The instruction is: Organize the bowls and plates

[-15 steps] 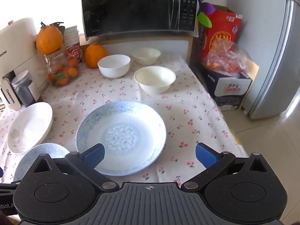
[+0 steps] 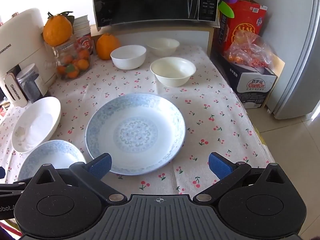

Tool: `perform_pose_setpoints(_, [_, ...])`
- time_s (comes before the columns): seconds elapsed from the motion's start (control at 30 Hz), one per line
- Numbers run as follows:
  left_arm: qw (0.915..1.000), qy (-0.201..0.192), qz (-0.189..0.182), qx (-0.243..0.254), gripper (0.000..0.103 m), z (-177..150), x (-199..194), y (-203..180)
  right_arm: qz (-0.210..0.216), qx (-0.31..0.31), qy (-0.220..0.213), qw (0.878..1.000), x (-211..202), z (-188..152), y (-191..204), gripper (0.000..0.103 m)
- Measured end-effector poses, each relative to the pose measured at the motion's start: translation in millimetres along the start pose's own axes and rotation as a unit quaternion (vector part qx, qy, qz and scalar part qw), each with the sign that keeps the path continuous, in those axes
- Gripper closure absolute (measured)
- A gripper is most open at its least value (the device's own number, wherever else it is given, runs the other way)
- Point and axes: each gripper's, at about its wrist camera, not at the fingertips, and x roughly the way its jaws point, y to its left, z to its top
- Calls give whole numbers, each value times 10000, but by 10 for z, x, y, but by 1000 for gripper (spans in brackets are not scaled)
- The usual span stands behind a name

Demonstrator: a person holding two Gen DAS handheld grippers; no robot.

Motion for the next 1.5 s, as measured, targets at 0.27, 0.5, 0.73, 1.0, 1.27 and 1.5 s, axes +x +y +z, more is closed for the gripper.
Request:
perform_pose_setpoints(0.27, [10000,-1,13,-2,0,9,-3,-4,6,-32,-14,10000,-18,-19,44,0])
perform_pose_setpoints(0.5, [10000,-7,18,1,0,4,-2,-9,12,-49,4,10000,-13,-26,46,0])
perform_pose_setpoints(0.73, [10000,-16,14,16,0,-5,-2,-21,7,-57,4,10000,-10,-29,49,0])
perform_pose_setpoints(1.0, [10000,-26,17,33,0,-13,-1,-31,21,-60,3,10000,-16,-31,43,0])
perform_pose_setpoints(1.27, [10000,-25,16,32,0,-13,-1,-31,27,-57,7,10000,-16,-32,47,0])
perform_pose_setpoints(1.5, [10000,-26,19,29,0,-14,-1,-34,26,-58,12,10000,-16,-39,51,0])
